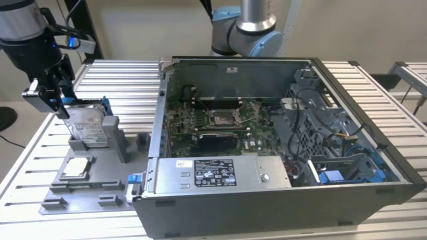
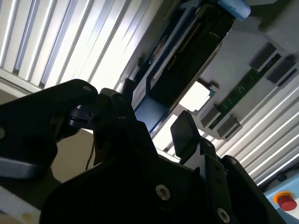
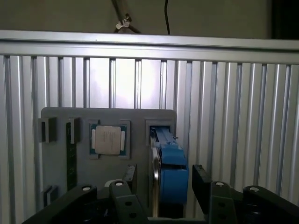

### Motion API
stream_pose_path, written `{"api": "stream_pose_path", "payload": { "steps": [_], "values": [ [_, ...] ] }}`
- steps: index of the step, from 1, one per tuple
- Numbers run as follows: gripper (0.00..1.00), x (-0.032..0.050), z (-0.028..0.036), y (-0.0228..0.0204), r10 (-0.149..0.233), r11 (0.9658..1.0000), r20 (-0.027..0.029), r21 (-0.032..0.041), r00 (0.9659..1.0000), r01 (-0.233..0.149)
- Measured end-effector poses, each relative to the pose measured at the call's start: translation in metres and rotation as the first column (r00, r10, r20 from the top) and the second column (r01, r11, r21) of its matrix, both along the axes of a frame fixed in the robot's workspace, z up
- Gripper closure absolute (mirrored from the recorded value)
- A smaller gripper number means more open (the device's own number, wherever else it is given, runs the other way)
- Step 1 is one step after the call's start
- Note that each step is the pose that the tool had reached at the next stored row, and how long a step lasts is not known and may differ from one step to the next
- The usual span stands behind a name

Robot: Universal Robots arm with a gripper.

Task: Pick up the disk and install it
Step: 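Pick up the disk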

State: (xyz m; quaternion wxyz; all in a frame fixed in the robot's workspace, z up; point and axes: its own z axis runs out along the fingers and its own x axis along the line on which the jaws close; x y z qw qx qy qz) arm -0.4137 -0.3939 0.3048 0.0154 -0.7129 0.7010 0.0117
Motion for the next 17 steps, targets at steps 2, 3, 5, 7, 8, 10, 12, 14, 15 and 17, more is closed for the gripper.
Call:
{"api": "stream_pose_path", "payload": {
  "steps": [2,3,5,7,8,10,12,14,15,17],
  "values": [
    [0.0,-0.0005,-0.0009,0.0,0.006,1.0,0.0,-0.0001,1.0,-0.006],
    [0.0,-0.0007,-0.0011,0.0001,0.009,1.0,0.0002,-0.0001,1.0,-0.009],
    [0.0,-0.0007,-0.0026,0.0001,0.009,1.0,0.0002,-0.0001,1.0,-0.009],
    [0.0,-0.0007,-0.0032,0.0001,0.009,1.0,0.0003,-0.0001,1.0,-0.009],
    [0.0,-0.0007,-0.0033,0.0001,0.009,1.0,0.0003,0.0,1.0,-0.009],
    [0.0,-0.0006,-0.004,0.0,0.009,1.0,0.0008,-0.0002,1.0,-0.009],
    [0.0,-0.0006,-0.005,0.0,0.009,1.0,0.0017,-0.0004,1.0,-0.009],
    [0.0,-0.0007,-0.0063,0.0001,0.009,1.0,0.0018,-0.0005,1.0,-0.009],
    [0.0,-0.0007,-0.0071,0.0,0.009,1.0,0.0018,-0.0006,1.0,-0.009],
    [0.0,-0.0007,-0.0086,0.0001,0.009,1.0,0.0018,-0.0006,1.0,-0.009]
  ]
}}
